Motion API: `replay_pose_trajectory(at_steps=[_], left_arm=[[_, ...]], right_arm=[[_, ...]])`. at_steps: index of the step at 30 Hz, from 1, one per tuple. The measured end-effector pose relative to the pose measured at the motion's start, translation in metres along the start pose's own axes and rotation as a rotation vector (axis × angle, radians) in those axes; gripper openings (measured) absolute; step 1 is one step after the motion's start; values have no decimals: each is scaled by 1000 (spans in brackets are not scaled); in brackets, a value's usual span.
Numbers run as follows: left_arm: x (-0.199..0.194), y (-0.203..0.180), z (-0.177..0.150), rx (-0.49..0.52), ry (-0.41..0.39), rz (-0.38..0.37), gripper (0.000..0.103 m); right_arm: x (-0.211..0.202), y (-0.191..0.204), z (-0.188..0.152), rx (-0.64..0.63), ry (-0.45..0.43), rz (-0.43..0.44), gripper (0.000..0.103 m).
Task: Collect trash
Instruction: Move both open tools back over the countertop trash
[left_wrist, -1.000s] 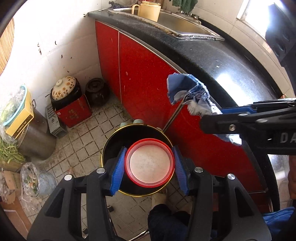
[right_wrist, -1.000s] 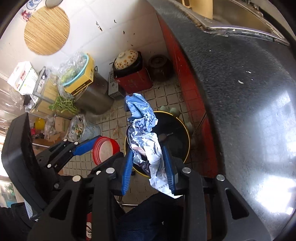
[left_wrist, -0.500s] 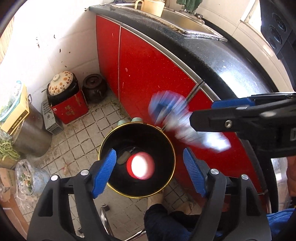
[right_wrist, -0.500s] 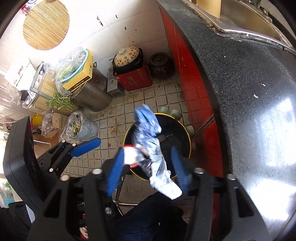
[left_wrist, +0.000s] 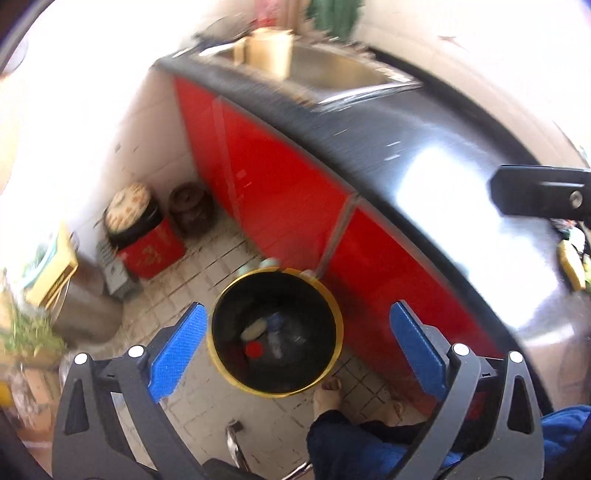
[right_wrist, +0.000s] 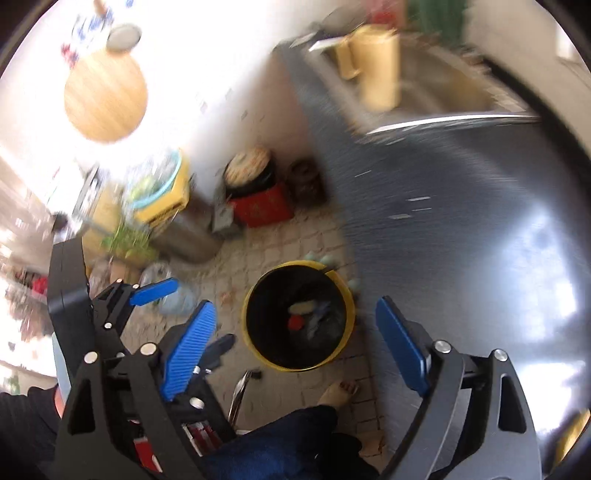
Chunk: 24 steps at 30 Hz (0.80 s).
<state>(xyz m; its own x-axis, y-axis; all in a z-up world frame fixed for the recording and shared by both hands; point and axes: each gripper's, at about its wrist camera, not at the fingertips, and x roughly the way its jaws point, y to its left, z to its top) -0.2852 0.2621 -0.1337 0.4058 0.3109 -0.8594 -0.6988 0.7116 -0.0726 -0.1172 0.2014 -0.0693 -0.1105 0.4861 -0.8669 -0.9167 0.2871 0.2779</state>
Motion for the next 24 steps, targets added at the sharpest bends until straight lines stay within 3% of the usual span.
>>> replay_pose_trajectory(at_steps=[5,8,14,19,24], left_arm=[[-10,-87,39,195,-40,-146,96],[-15,-160,60,373,-73,-280,96],[-30,-298,64,702,-120,-486,96],[-44,-383,43,911,-139,-602,96],[-45,-422,26,1040,-131,-646,96]], right_arm=[[-86,-74,-35,165,-141,-205,88],[-136,-120,-70,312,-207,-317,88],[-226,-195,-171,659,-308,-505,88],[-270,-221,-242,843,-354,-588,88],[-292,-235,-283,950,-387,-603,88]])
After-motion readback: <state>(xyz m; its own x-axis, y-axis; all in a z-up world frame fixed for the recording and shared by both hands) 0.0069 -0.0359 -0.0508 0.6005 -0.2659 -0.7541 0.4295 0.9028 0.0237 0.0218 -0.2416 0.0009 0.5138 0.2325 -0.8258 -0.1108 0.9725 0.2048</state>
